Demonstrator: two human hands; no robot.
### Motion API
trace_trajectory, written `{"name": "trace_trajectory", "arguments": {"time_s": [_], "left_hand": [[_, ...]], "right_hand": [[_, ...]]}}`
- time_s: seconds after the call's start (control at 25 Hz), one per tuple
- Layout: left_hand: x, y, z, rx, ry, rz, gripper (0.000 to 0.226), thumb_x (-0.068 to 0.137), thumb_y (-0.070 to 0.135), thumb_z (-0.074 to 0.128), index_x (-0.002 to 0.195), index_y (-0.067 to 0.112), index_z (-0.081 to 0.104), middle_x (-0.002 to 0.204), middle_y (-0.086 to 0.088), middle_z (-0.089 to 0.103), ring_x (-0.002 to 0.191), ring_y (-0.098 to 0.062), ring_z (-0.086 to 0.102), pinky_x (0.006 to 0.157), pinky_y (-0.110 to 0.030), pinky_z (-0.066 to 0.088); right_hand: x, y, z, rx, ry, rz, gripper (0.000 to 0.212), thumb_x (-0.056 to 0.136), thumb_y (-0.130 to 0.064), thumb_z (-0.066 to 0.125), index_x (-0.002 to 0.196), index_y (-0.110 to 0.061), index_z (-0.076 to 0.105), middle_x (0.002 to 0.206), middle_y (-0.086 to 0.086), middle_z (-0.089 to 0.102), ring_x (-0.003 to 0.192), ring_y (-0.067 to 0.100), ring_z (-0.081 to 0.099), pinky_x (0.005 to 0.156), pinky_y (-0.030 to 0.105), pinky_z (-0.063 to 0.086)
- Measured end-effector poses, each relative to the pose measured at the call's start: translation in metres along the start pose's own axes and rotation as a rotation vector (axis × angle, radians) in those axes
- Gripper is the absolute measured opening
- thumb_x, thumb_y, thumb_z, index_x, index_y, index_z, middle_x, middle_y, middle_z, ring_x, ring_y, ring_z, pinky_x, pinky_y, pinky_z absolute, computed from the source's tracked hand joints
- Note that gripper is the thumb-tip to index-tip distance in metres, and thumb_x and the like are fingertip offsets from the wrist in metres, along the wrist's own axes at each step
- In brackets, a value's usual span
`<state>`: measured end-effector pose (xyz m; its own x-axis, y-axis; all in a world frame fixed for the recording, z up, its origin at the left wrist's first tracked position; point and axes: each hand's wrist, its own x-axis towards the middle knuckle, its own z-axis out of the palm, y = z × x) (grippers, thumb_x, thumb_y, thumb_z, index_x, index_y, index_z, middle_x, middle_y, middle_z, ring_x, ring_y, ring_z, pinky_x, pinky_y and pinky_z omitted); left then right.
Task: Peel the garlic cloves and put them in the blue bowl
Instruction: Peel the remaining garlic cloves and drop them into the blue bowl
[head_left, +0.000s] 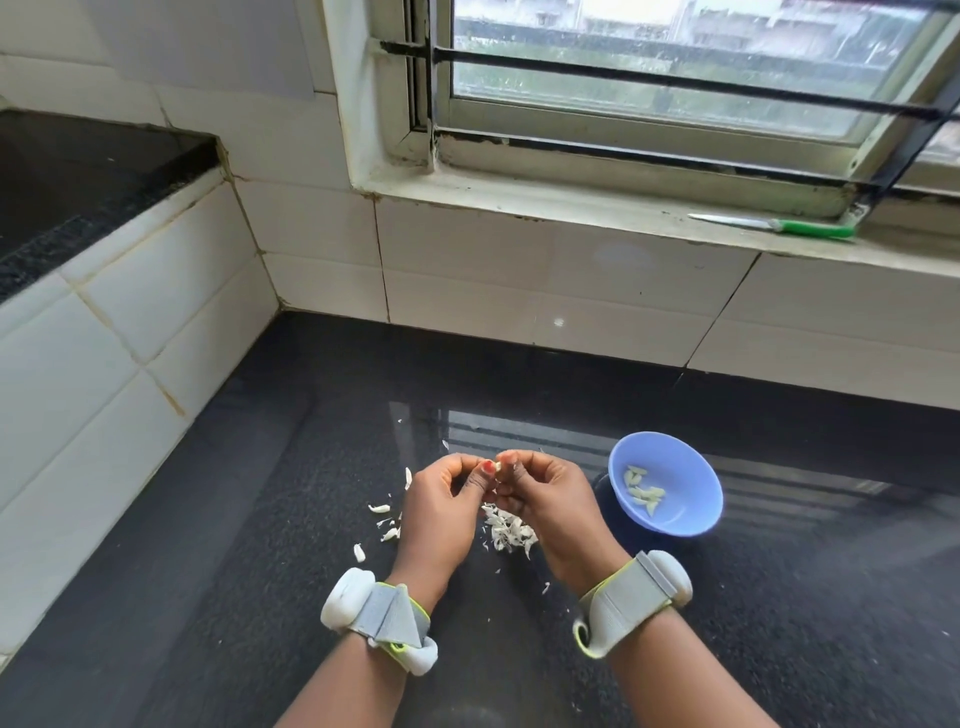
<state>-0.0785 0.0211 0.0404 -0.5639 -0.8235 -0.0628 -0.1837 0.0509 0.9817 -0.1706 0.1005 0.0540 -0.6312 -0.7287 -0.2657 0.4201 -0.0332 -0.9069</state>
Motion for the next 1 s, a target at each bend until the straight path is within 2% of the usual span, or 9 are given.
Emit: {"name": "trace_trajectory", "arguments": {"time_s": [0.12, 0.28, 0.44, 0.52, 0.6, 0.76, 0.84, 0.92, 1.0], "left_hand": [[0.0, 0.001, -0.001, -0.015, 0.002, -0.003, 0.01, 0.088, 0.021, 0.064, 0.086, 0.015, 0.071, 0.076, 0.001, 0.073, 0.074, -0.012, 0.068, 0.068, -0.031, 0.055], [0.001, 0.001, -0.005, 0.031, 0.007, 0.008, 0.008, 0.088, 0.02, 0.065, 0.087, 0.016, 0.072, 0.076, 0.003, 0.072, 0.073, -0.009, 0.068, 0.07, -0.032, 0.056], [-0.002, 0.004, -0.008, 0.154, 0.017, 0.073, 0.008, 0.087, 0.021, 0.066, 0.087, 0.018, 0.073, 0.072, 0.008, 0.071, 0.068, 0.001, 0.065, 0.067, -0.022, 0.054], [-0.004, 0.007, -0.009, 0.19, 0.021, 0.1, 0.007, 0.086, 0.021, 0.067, 0.085, 0.018, 0.074, 0.071, 0.009, 0.071, 0.067, 0.001, 0.064, 0.065, -0.018, 0.051], [-0.005, 0.01, -0.01, 0.215, 0.025, 0.114, 0.006, 0.085, 0.019, 0.068, 0.084, 0.019, 0.074, 0.07, 0.011, 0.07, 0.067, 0.001, 0.063, 0.063, -0.016, 0.05], [-0.003, 0.011, -0.012, 0.28, 0.027, 0.13, 0.006, 0.083, 0.017, 0.069, 0.082, 0.019, 0.074, 0.066, 0.015, 0.066, 0.066, 0.006, 0.06, 0.057, -0.007, 0.043], [-0.005, 0.01, -0.011, 0.311, 0.018, 0.141, 0.006, 0.083, 0.017, 0.069, 0.081, 0.019, 0.074, 0.063, 0.015, 0.064, 0.065, 0.006, 0.059, 0.056, -0.006, 0.041], [-0.005, 0.008, -0.01, 0.319, 0.014, 0.132, 0.005, 0.082, 0.017, 0.07, 0.08, 0.019, 0.074, 0.064, 0.013, 0.065, 0.066, 0.005, 0.059, 0.058, -0.005, 0.04], [-0.004, 0.006, -0.011, 0.318, 0.0, 0.107, 0.005, 0.081, 0.017, 0.07, 0.079, 0.019, 0.074, 0.064, 0.012, 0.066, 0.064, 0.006, 0.059, 0.059, -0.005, 0.04]], "right_hand": [[-0.001, -0.002, -0.002, -0.048, 0.027, -0.027, 0.008, 0.09, 0.0, 0.062, 0.094, 0.002, 0.069, 0.081, 0.012, 0.074, 0.072, 0.018, 0.072, 0.061, 0.022, 0.056], [-0.003, -0.003, -0.004, -0.177, 0.004, -0.072, 0.017, 0.087, 0.002, 0.067, 0.102, -0.006, 0.071, 0.09, 0.01, 0.076, 0.083, 0.017, 0.073, 0.069, 0.022, 0.056], [0.001, 0.0, -0.01, -0.557, 0.035, -0.219, 0.019, 0.083, -0.012, 0.075, 0.099, -0.023, 0.075, 0.088, -0.003, 0.076, 0.084, 0.011, 0.073, 0.077, 0.029, 0.06], [0.002, 0.001, -0.011, -0.71, 0.048, -0.297, 0.016, 0.083, -0.018, 0.076, 0.097, -0.025, 0.076, 0.085, -0.009, 0.076, 0.081, 0.007, 0.072, 0.078, 0.031, 0.06], [0.003, 0.0, -0.01, -0.733, 0.041, -0.306, 0.013, 0.083, -0.019, 0.076, 0.096, -0.024, 0.077, 0.083, -0.01, 0.075, 0.079, 0.007, 0.072, 0.077, 0.032, 0.06], [0.003, 0.001, -0.009, -0.627, 0.003, -0.204, 0.007, 0.085, -0.016, 0.074, 0.089, -0.022, 0.075, 0.079, -0.002, 0.075, 0.078, 0.015, 0.072, 0.077, 0.037, 0.061], [0.004, 0.003, -0.01, -0.692, 0.037, -0.23, 0.007, 0.084, -0.016, 0.072, 0.083, -0.023, 0.073, 0.076, -0.004, 0.073, 0.074, 0.013, 0.07, 0.072, 0.031, 0.06], [0.001, 0.003, -0.008, -0.782, 0.057, -0.279, 0.008, 0.083, -0.016, 0.073, 0.08, -0.023, 0.072, 0.071, -0.006, 0.07, 0.066, 0.005, 0.064, 0.062, 0.019, 0.054], [0.0, 0.001, -0.008, -0.832, 0.041, -0.306, 0.008, 0.083, -0.015, 0.073, 0.079, -0.022, 0.072, 0.07, -0.008, 0.069, 0.062, 0.001, 0.06, 0.058, 0.014, 0.048]]}}
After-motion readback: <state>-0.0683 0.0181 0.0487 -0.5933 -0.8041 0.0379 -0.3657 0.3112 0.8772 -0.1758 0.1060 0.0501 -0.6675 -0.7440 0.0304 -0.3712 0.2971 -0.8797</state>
